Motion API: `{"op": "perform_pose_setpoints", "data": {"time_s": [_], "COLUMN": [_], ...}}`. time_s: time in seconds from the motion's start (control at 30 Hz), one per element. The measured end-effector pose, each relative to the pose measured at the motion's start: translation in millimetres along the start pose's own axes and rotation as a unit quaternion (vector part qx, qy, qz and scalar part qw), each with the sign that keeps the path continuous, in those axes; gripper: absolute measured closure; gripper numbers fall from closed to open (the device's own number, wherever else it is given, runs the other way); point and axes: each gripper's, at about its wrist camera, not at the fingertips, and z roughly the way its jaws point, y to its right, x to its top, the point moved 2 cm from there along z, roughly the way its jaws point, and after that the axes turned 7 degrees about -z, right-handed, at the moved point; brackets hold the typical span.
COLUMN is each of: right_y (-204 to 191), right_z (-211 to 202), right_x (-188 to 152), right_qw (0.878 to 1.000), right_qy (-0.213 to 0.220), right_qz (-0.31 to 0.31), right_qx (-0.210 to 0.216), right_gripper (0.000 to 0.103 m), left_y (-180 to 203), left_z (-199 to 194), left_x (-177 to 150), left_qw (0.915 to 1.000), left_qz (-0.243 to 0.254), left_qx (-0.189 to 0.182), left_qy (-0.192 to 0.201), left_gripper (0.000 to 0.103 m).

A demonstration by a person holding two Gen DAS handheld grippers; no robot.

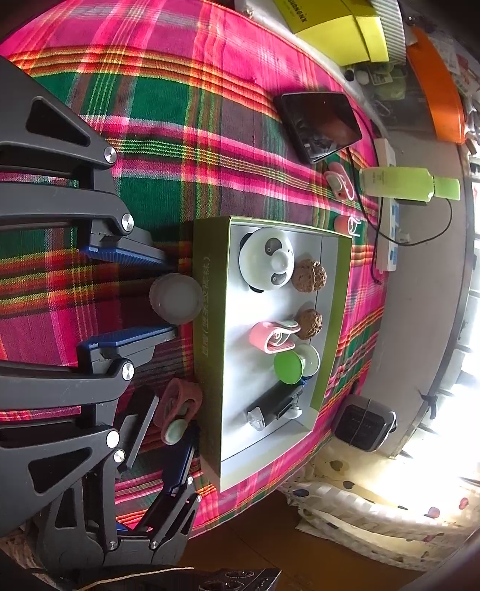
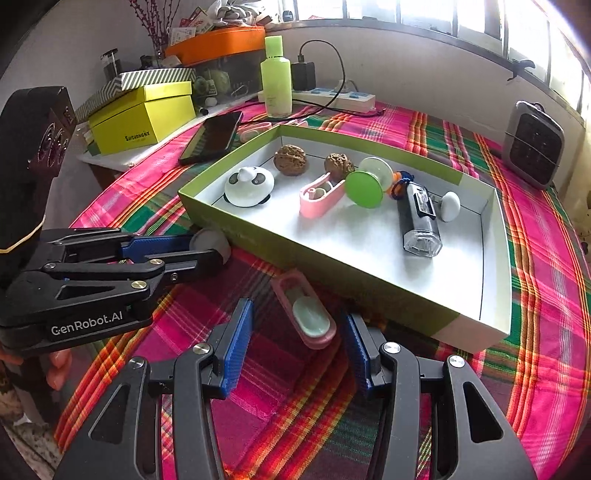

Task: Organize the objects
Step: 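Grasp the frosted white cup with the left tool while the right tool grasps the pink-mint holder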

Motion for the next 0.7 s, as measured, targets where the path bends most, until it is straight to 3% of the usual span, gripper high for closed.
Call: {"op": "perform_pose_setpoints", "data": {"time_s": [0.37,0.43,0.7], "right_y": [-3.6,-3.3,-3.3], "right_z": [5.6,5.2,5.1], "right_x": [2.7,2.6,3.3], "right_qw": [1.0,1.0,1.0], "right_qy": [-0.005,-0.005,-0.005], "right_qz": [-0.014,-0.012,-0.012], "right_qx": [-0.012,-0.019,-0.018], "right_gripper": [0.055,0.065,0.078], "left_y": [0.9,0.8,2.6], "left_z": [0.7,0.6,1.5], "left_x": [-0.2,-0.5,-0.1], "left_qw": [1.0,1.0,1.0], "left_qz": [0.003,0.002,0.003], "left_qx": [0.003,0.002,0.007], "left_qy": [0.002,0.002,0.004], "left_gripper": [0.073,0.073,0.073]}}
